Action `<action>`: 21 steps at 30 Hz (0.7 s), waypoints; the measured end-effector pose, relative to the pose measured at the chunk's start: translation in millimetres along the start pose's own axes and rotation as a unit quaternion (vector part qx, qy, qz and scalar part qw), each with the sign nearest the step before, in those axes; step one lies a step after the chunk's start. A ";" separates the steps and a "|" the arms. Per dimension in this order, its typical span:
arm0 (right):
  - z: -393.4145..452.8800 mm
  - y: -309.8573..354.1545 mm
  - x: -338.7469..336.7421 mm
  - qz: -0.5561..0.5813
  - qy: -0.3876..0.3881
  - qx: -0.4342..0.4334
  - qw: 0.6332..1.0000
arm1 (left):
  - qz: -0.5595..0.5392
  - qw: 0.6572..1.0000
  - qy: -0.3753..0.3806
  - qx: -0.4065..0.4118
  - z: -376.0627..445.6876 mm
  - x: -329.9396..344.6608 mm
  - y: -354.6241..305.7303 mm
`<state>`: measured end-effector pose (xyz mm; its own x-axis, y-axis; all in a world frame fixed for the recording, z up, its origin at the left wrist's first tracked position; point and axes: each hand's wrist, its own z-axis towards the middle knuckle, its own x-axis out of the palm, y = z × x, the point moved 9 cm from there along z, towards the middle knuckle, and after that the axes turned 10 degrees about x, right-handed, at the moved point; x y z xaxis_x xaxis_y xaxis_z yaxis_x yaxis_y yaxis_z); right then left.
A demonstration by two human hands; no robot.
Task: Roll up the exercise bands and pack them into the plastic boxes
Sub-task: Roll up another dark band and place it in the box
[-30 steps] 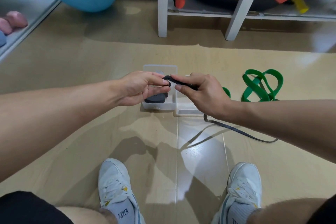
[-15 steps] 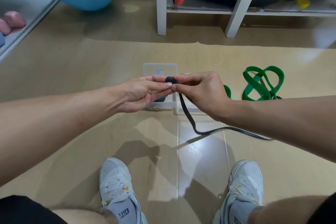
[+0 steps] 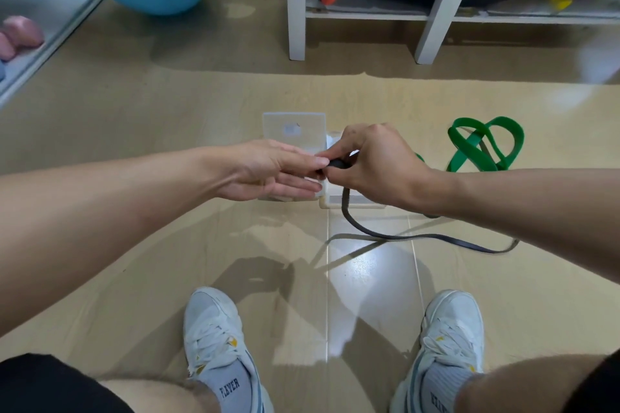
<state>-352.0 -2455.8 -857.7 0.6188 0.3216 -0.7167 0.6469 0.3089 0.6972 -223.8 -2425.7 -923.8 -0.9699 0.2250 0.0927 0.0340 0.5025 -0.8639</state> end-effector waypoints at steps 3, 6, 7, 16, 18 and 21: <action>0.5 4.4 5.3 -0.078 0.013 -0.019 0.997 | 0.052 0.998 -0.020 0.018 2.5 5.9 -0.9; -0.9 8.5 13.7 -0.121 0.026 -0.042 0.991 | 0.071 0.994 -0.072 0.037 2.7 7.7 1.6; -1.7 9.4 15.6 -0.128 0.026 -0.050 0.990 | 0.071 0.993 -0.089 0.040 2.1 7.5 3.1; -5.4 9.0 5.5 -0.022 -0.023 -0.059 0.998 | 0.049 0.989 -0.113 0.077 -1.8 11.7 -8.0; -4.2 4.5 1.6 0.032 -0.031 -0.043 0.998 | 0.032 0.991 -0.107 0.080 -3.4 11.8 -11.0; -4.2 -7.5 -2.6 0.121 -0.026 0.019 0.992 | -0.034 0.992 -0.097 0.071 -2.6 10.6 -11.2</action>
<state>-360.2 -2455.2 -861.0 0.7792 0.3359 -0.5291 0.4922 0.1946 0.8484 -233.8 -2426.7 -911.8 -0.9974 0.0239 0.0677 -0.0533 0.3854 -0.9212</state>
